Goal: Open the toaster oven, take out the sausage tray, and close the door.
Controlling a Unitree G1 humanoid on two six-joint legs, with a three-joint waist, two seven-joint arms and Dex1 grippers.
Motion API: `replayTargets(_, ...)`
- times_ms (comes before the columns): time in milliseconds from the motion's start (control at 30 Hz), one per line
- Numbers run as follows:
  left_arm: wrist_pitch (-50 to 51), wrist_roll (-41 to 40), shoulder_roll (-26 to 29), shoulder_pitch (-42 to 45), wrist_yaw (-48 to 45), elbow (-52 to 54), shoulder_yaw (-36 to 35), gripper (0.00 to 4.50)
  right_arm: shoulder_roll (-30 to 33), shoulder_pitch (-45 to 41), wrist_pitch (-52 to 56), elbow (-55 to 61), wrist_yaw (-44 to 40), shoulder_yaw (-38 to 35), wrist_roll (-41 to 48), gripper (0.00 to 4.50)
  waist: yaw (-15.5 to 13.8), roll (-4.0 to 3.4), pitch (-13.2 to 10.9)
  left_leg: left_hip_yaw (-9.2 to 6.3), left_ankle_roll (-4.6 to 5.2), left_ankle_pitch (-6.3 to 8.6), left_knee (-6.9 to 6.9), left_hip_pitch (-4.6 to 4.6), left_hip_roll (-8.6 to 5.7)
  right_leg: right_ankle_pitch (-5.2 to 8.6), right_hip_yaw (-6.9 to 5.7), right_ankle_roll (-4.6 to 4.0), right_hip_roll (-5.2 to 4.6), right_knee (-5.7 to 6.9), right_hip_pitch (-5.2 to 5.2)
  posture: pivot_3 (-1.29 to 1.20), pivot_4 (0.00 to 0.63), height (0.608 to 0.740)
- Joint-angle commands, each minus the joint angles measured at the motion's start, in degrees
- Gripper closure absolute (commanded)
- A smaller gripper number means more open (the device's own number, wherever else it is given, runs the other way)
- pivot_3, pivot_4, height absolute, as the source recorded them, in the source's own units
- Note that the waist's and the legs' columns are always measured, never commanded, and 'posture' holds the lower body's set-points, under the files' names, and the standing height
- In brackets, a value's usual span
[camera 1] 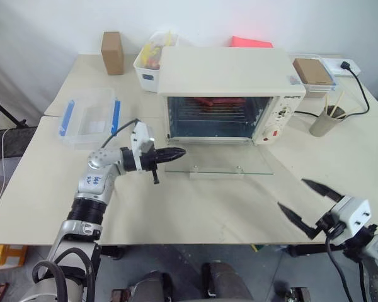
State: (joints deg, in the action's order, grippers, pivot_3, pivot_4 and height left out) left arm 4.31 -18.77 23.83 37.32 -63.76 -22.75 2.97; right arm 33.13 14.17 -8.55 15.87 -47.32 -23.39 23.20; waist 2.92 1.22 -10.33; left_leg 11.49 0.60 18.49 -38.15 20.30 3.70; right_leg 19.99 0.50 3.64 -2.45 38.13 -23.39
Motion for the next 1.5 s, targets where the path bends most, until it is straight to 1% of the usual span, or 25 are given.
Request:
replayTargets(33, -3.2, 1.5, 0.3, -2.4, 1.6, 2.7, -0.6, 4.49, 3.9, -2.4, 5.5, 5.6, 0.0, 0.0, 3.5, 0.00, 0.0, 0.00, 0.0, -0.04, -0.01, 0.00, 0.02, 0.01, 0.00, 0.02, -0.01, -0.03, 0.01, 0.00, -0.01, 0.00, 0.150, 0.740)
replayTargets(100, -4.0, 1.7, 0.1, -3.9, 3.0, 3.3, -1.2, 4.49, 4.8, -7.3, 7.1, 6.4, 1.2, 3.1, 2.1, 0.00, 0.2, 0.00, 0.0, -0.05, -0.01, 0.00, 0.08, 0.02, 0.01, 0.03, 0.00, -0.05, 0.02, -0.05, -0.03, 0.00, 0.150, 0.740)
replayTargets(233, -4.4, 1.5, 0.1, -6.4, 4.6, 5.1, -1.9, 4.49, 3.9, -16.5, 8.3, 5.6, 3.2, 9.7, -1.6, 0.00, 0.1, 0.00, 0.0, -0.05, 0.00, 0.00, 0.01, 0.05, 0.04, 0.03, -0.01, -0.05, 0.02, -0.01, -0.08, 0.00, 0.150, 0.740)
replayTargets(300, -6.1, 0.8, 0.0, -7.8, 4.9, 6.6, -2.7, 4.49, 3.2, -20.7, 9.4, 4.7, 7.1, 13.4, -7.6, 0.00, 0.0, 0.01, 0.0, -0.08, 0.00, 0.00, 0.02, 0.06, 0.04, 0.03, -0.04, -0.05, 0.02, -0.03, -0.08, 0.00, 0.150, 0.740)
replayTargets(333, -6.6, 0.9, 0.4, -9.2, 5.0, 8.3, -2.9, 4.49, 2.9, -24.2, 12.6, 3.3, 10.6, 16.8, -13.2, 0.00, -0.2, 0.01, 0.0, -0.08, 0.00, 0.00, 0.01, 0.11, 0.03, 0.03, -0.04, -0.05, 0.01, -0.04, -0.11, 0.00, 0.150, 0.740)
replayTargets(367, -6.9, 1.1, 0.7, -10.1, 5.1, 9.4, -2.9, 4.12, 2.7, -26.6, 15.0, 2.2, 13.1, 19.2, -17.0, 0.00, 0.0, 0.01, 0.0, -0.08, 0.01, 0.00, 0.00, 0.17, 0.01, 0.03, -0.06, -0.05, -0.03, -0.05, -0.16, 0.00, 0.150, 0.740)
replayTargets(433, -5.2, 0.7, 1.5, -14.5, 6.4, 13.8, -3.6, 3.64, -1.8, -36.1, 10.7, -6.2, 16.9, 25.7, -24.2, 0.00, 0.4, 0.08, 0.0, -0.04, 0.03, 0.01, -0.05, 0.22, 0.01, 0.03, -0.04, -0.05, -0.08, -0.05, -0.21, 0.00, 0.150, 0.740)
replayTargets(467, -4.2, 0.2, 1.6, -16.1, 7.2, 15.6, -4.0, 3.37, -3.5, -39.5, 7.3, -9.9, 18.5, 27.7, -26.8, 0.00, 0.8, 0.04, 0.0, 0.01, 0.03, 0.01, -0.06, 0.18, 0.01, 0.03, -0.02, -0.05, -0.07, -0.02, -0.19, 0.00, 0.150, 0.740)
replayTargets(533, -2.8, -0.4, 1.8, -18.3, 8.8, 18.7, -4.7, 2.80, -6.9, -44.3, 7.1, -16.3, 20.5, 29.4, -28.3, 0.00, 0.9, 0.03, 0.0, 0.08, 0.04, 0.00, -0.05, 0.16, 0.02, 0.03, -0.01, -0.07, -0.05, 0.10, -0.26, 0.00, 0.150, 0.740)
replayTargets(600, -1.5, -0.9, 1.7, -19.8, 10.8, 21.1, -5.7, 2.29, -7.9, -48.5, 6.2, -23.8, 22.3, 31.7, -32.2, 0.00, 0.7, 0.03, 0.0, 0.03, -0.02, -0.03, -0.02, 0.17, 0.07, 0.08, -0.03, -0.15, 0.00, 0.19, -0.32, 0.00, 0.150, 0.740)
replayTargets(633, -1.0, -1.2, 1.7, -20.6, 11.8, 22.4, -6.3, 1.91, -7.4, -50.8, 3.7, -27.9, 24.0, 33.3, -35.5, 0.00, 0.3, 0.03, 0.0, 0.00, -0.02, -0.04, -0.02, 0.19, 0.08, 0.11, -0.06, -0.20, -0.01, 0.22, -0.34, 0.00, 0.150, 0.740)
replayTargets(667, -0.4, -1.9, 1.5, -21.4, 12.8, 23.9, -7.0, 1.63, -7.2, -53.2, 1.4, -31.8, 25.8, 34.7, -38.2, 0.00, 0.3, 0.03, 0.0, -0.01, -0.02, -0.04, -0.03, 0.21, 0.07, 0.11, -0.09, -0.20, -0.04, 0.21, -0.33, 0.00, 0.150, 0.740)
replayTargets(767, 1.7, -4.2, 1.1, -23.4, 14.8, 27.3, -9.1, 0.68, -7.0, -58.0, -3.0, -39.6, 28.9, 37.7, -43.3, 0.00, 0.4, 0.03, 0.0, 0.08, 0.02, -0.02, -0.04, 0.22, 0.02, 0.11, -0.06, -0.20, -0.13, 0.15, -0.31, 0.00, 0.150, 0.740)
replayTargets(833, 2.9, -6.1, 1.1, -24.9, 16.3, 29.8, -10.9, 0.16, -7.1, -60.7, -4.6, -43.7, 30.3, 39.5, -46.2, 0.00, 0.7, 0.03, 0.0, 0.09, 0.02, -0.02, -0.03, 0.22, 0.03, 0.11, -0.06, -0.20, -0.12, 0.17, -0.33, 0.00, 0.150, 0.740)
replayTargets(867, 4.0, -8.1, 1.0, -26.1, 17.3, 31.8, -12.6, 0.04, -7.4, -62.4, -5.0, -46.1, 31.7, 40.1, -47.6, 0.00, 0.9, 0.03, 0.0, 0.08, 0.02, -0.02, -0.02, 0.21, 0.05, 0.11, -0.07, -0.20, -0.11, 0.20, -0.33, 0.00, 0.150, 0.740)
replayTargets(967, 8.5, -13.5, 1.6, -29.3, 18.7, 37.0, -15.6, 0.04, -8.1, -65.9, -5.0, -51.1, 36.0, 41.4, -51.3, 0.00, 1.9, 0.03, 0.0, 0.05, -0.02, -0.04, 0.01, 0.22, 0.09, 0.13, -0.07, -0.23, -0.08, 0.28, -0.37, 0.00, 0.150, 0.740)
replayTargets(1033, 9.6, -14.1, 2.4, -30.7, 18.9, 39.0, -16.0, 0.04, -8.5, -67.0, -5.0, -52.9, 36.6, 42.1, -52.5, 0.00, 2.1, 0.03, 0.0, 0.04, -0.06, -0.06, 0.02, 0.21, 0.10, 0.15, -0.07, -0.27, -0.08, 0.32, -0.38, 0.00, 0.150, 0.740)
replayTargets(1067, 9.8, -14.2, 2.7, -31.1, 18.9, 39.8, -16.0, 0.00, -8.7, -67.4, -5.6, -53.5, 37.1, 42.4, -53.0, 0.39, 2.2, 0.03, 0.0, 0.04, -0.07, -0.07, 0.03, 0.20, 0.10, 0.16, -0.08, -0.29, -0.07, 0.33, -0.38, 0.00, 0.150, 0.740)
replayTargets(1133, 10.1, -14.0, 3.4, -31.2, 18.8, 40.6, -15.7, 0.00, -9.0, -67.8, -6.2, -54.3, 37.9, 42.8, -53.8, 0.85, 2.2, 0.03, 0.0, 0.04, -0.09, -0.07, 0.03, 0.19, 0.10, 0.17, -0.07, -0.30, -0.06, 0.35, -0.38, 0.00, 0.150, 0.740)
replayTargets(1267, 12.1, -14.0, 3.6, -28.8, 18.4, 39.9, -13.7, 0.00, -9.8, -68.1, -6.6, -54.7, 38.7, 43.2, -54.6, 2.30, 2.1, 0.03, 0.0, 0.05, -0.09, -0.07, 0.03, 0.20, 0.08, 0.17, -0.07, -0.31, -0.06, 0.33, -0.38, 0.00, 0.150, 0.740)
replayTargets(1300, 12.0, -13.2, 3.3, -27.2, 18.3, 38.5, -12.6, 0.00, -9.9, -68.2, -6.6, -54.5, 38.9, 43.3, -54.8, 2.71, 2.0, 0.03, 0.0, 0.05, -0.09, -0.07, 0.03, 0.20, 0.08, 0.17, -0.08, -0.31, -0.06, 0.33, -0.38, 0.00, 0.150, 0.740)
replayTargets(1367, 10.7, -11.2, 2.7, -22.8, 17.2, 34.2, -10.2, 0.00, -10.4, -68.6, -7.0, -54.2, 40.2, 43.2, -55.4, 3.35, 1.8, 0.03, 0.0, 0.05, -0.09, -0.07, 0.02, 0.20, 0.07, 0.17, -0.09, -0.30, -0.07, 0.32, -0.37, 0.00, 0.150, 0.740)
replayTargets(1467, 10.5, -10.4, 1.4, -16.2, 16.1, 27.9, -8.3, 0.00, -10.4, -68.7, -6.8, -53.2, 39.8, 43.4, -56.2, 4.36, 2.0, 0.05, 0.0, 0.07, -0.10, -0.08, 0.00, 0.21, 0.06, 0.17, -0.11, -0.30, -0.05, 0.34, -0.37, 0.00, 0.150, 0.740)
replayTargets(1500, 10.0, -10.1, 0.9, -14.2, 15.7, 25.8, -7.9, 0.00, -10.3, -68.7, -6.7, -52.9, 39.9, 43.4, -56.5, 4.48, 2.0, 0.06, 0.0, 0.07, -0.10, -0.08, 0.00, 0.21, 0.07, 0.17, -0.12, -0.30, -0.03, 0.34, -0.37, 0.00, 0.150, 0.740)
